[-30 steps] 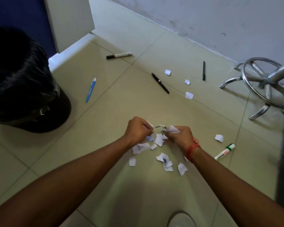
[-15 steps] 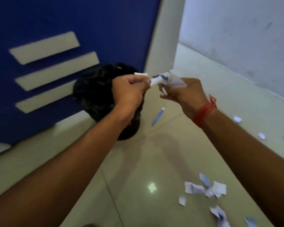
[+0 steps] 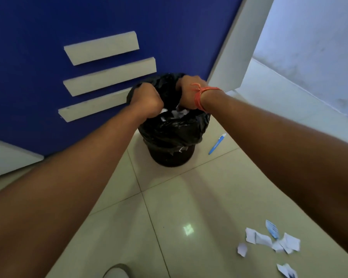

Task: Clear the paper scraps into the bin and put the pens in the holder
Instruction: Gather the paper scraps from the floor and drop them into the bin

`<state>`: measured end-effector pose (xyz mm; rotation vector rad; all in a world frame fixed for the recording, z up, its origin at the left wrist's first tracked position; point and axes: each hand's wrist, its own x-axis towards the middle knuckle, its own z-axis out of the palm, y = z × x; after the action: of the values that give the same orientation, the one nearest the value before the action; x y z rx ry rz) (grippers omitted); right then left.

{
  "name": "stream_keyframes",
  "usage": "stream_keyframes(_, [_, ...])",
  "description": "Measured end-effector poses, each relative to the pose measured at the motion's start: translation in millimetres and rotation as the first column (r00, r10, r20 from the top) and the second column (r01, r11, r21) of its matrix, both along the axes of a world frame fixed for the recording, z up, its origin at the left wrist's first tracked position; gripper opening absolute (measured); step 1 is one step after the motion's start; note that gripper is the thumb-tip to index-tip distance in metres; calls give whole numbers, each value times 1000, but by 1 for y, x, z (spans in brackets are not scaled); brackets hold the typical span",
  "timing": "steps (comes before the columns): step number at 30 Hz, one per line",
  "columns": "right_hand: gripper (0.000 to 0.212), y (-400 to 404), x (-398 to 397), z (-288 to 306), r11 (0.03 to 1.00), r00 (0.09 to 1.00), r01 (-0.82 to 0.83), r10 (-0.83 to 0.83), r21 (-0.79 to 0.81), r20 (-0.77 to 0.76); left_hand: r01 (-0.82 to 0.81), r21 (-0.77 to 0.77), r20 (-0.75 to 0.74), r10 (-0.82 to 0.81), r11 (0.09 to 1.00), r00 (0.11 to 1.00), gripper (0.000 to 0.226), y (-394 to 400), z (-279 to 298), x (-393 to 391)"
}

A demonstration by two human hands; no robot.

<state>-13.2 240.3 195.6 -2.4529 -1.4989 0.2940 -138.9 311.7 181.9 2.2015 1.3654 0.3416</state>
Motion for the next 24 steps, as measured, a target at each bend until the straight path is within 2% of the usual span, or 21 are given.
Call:
stream_keyframes(3, [42, -18, 9, 9, 961, 991, 63, -29, 268, -130, 33, 112, 148, -49, 993, 988, 31, -20, 6, 11])
stream_keyframes(6, [38, -69, 26, 13, 807, 925, 279, -79, 520, -373, 91, 272, 385, -195, 958, 902, 42, -53, 13, 34])
stream_keyframes(8, [40, -128, 36, -1, 734, 858, 418, -124, 536, -498, 155, 391, 464, -340, 907, 818, 43, -89, 6, 47])
stream_keyframes(9, [41, -160, 39, -14, 736, 845, 450, -168, 506, -508, 222, 442, 474, -437, 869, 764, 40, -111, -3, 49])
stream_keyframes(11, [46, -243, 42, -55, 808, 809, 507, -327, 299, -489, 446, 487, 437, -652, 751, 620, 33, -164, -40, 51])
stream_keyframes(12, [49, -293, 38, -82, 828, 764, 547, -436, 120, -475, 599, 450, 364, -749, 662, 554, 32, -194, -68, 48])
stream_keyframes(13, [54, -337, 29, -108, 817, 717, 572, -539, -69, -442, 743, 345, 251, -819, 573, 515, 36, -218, -92, 40])
stream_keyframes(14, [61, -382, 14, -133, 768, 670, 589, -637, -250, -380, 850, 174, 102, -868, 497, 486, 47, -239, -116, 30])
stream_keyframes(15, [68, -426, -4, -154, 678, 603, 616, -734, -401, -313, 893, -15, -59, -892, 450, 449, 61, -259, -139, 22])
stream_keyframes(16, [73, -460, -24, -171, 581, 536, 634, -806, -511, -252, 882, -160, -199, -890, 443, 411, 73, -273, -158, 13])
stream_keyframes(17, [76, -489, -44, -183, 498, 459, 650, -859, -575, -225, 864, -247, -289, -885, 439, 367, 80, -286, -174, 7])
stream_keyframes(20, [77, -520, -89, -204, 389, 270, 745, -919, -542, -287, 849, -337, -296, -902, 408, 315, 85, -309, -198, 0])
stream_keyframes(22, [79, -506, -101, -212, 372, 224, 831, -904, -414, -363, 831, -361, -250, -902, 424, 351, 77, -318, -205, 9])
stream_keyframes(24, [76, -476, -100, -217, 359, 187, 887, -855, -292, -484, 807, -377, -195, -891, 455, 411, 60, -326, -210, 22])
